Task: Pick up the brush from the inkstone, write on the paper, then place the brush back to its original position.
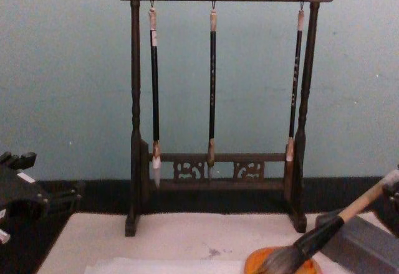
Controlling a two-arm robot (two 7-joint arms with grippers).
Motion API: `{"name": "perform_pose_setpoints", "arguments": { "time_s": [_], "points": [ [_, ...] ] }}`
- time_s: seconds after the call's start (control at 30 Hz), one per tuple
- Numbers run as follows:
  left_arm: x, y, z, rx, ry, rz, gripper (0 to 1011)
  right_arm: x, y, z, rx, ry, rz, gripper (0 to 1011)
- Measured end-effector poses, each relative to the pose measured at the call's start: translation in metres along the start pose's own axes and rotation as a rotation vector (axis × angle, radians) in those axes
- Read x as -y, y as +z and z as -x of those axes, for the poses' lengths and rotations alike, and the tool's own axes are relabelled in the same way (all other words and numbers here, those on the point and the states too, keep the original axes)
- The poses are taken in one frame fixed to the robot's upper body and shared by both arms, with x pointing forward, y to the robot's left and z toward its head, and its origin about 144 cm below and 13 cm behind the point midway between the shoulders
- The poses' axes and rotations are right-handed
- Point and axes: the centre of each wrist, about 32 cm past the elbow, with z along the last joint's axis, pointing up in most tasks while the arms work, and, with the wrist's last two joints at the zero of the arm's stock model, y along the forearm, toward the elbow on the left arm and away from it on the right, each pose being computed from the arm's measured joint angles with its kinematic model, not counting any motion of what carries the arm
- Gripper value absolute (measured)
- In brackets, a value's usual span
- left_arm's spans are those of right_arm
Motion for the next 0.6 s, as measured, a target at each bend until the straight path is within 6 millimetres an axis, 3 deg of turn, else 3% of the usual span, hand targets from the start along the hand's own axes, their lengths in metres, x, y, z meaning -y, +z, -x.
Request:
{"name": "perform_pose_setpoints", "arguments": {
  "time_s": [0.6],
  "points": [
    [0.0, 0.0, 0.0, 0.0, 0.0, 0.0, 1010, 0.0, 0.0, -0.0002, 0.0, 0.0, 0.0, 1000]
  ]
}}
